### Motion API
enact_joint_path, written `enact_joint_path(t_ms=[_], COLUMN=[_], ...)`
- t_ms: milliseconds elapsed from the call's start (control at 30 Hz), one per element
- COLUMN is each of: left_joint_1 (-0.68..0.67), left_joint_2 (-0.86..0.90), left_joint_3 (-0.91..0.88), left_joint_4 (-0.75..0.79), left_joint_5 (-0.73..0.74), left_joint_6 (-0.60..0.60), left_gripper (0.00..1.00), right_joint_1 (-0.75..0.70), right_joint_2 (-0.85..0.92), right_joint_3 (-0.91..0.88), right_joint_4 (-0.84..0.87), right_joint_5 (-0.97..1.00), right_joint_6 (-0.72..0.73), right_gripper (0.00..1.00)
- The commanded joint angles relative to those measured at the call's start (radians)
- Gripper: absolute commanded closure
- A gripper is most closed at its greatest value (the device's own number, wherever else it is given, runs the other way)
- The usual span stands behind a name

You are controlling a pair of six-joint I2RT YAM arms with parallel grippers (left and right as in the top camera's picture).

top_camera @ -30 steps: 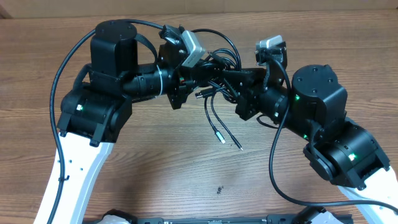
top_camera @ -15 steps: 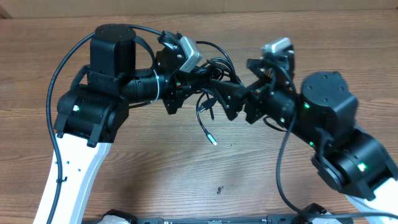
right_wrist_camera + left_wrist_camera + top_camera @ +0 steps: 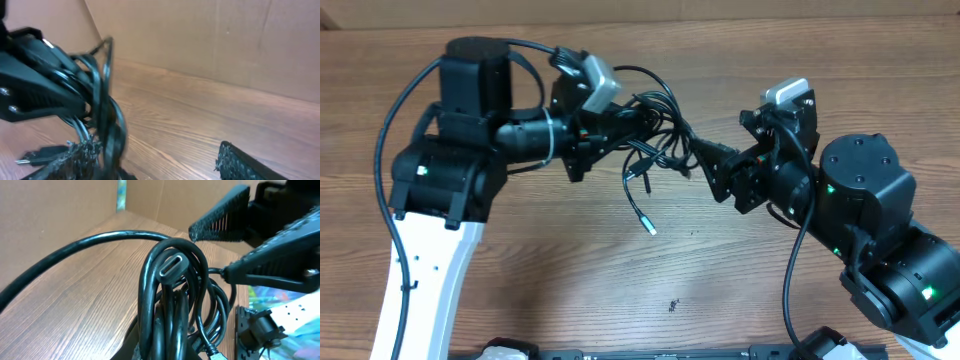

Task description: Untangle cables

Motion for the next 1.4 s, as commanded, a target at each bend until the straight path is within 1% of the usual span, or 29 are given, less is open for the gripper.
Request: enact_joint_path(t_ms=[0, 67, 133, 233, 367, 533, 633, 700, 767, 867, 933, 1067, 1200, 1300, 1367], left_joint_1=[0.061, 0.076, 0.081, 0.081, 0.083, 0.083, 0.083, 0.082, 0.082, 0.082, 0.082, 0.082, 0.082, 0.082, 0.082], left_joint_2=[-0.004, -0.004, -0.004, -0.004, -0.004, -0.004, -0.003, -0.003, -0.003, -0.003, -0.003, -0.003, -0.003, -0.003, -0.003], left_joint_3=[0.012, 0.012, 0.012, 0.012, 0.012, 0.012, 0.012, 0.012, 0.012, 0.012, 0.012, 0.012, 0.012, 0.012, 0.012], left_joint_4=[0.003, 0.003, 0.004, 0.009, 0.008, 0.018, 0.059, 0.107, 0.141, 0.159, 0.162, 0.165, 0.174, 0.174, 0.174], left_joint_5=[0.14, 0.154, 0.187, 0.201, 0.179, 0.21, 0.238, 0.272, 0.274, 0.272, 0.241, 0.14, 0.14, 0.092, 0.091], left_joint_6=[0.024, 0.024, 0.026, 0.026, 0.026, 0.023, -0.018, -0.069, -0.108, -0.129, -0.153, -0.25, -0.267, -0.282, -0.282], left_gripper=[0.96, 0.96, 0.96, 0.96, 0.96, 0.96, 0.96, 0.96, 0.96, 0.96, 0.96, 0.96, 0.96, 0.96, 0.96], right_joint_1=[0.002, 0.002, 0.002, 0.002, 0.002, 0.002, 0.002, 0.002, 0.003, 0.003, 0.003, 0.003, 0.003, 0.003, 0.003], right_joint_2=[-0.009, -0.009, -0.008, -0.003, -0.002, -0.002, 0.002, 0.009, 0.018, 0.027, 0.027, 0.027, 0.027, 0.027, 0.027], right_joint_3=[0.008, 0.008, 0.008, 0.008, 0.008, 0.008, 0.008, 0.008, 0.008, 0.008, 0.008, 0.008, 0.008, 0.008, 0.008], right_joint_4=[0.002, 0.005, 0.002, -0.002, -0.005, -0.029, -0.026, -0.027, -0.026, -0.025, -0.021, -0.01, -0.008, 0.0, 0.0], right_joint_5=[0.028, 0.027, 0.023, -0.017, -0.026, -0.059, -0.133, -0.161, -0.194, -0.218, -0.229, -0.252, -0.26, -0.286, -0.294], right_joint_6=[-0.015, 0.013, 0.051, 0.06, 0.064, 0.063, 0.059, 0.059, 0.059, 0.059, 0.058, 0.055, 0.055, 0.055, 0.055], right_gripper=[0.29, 0.31, 0.38, 0.38, 0.38, 0.37, 0.37, 0.37, 0.37, 0.37, 0.37, 0.37, 0.37, 0.37, 0.37])
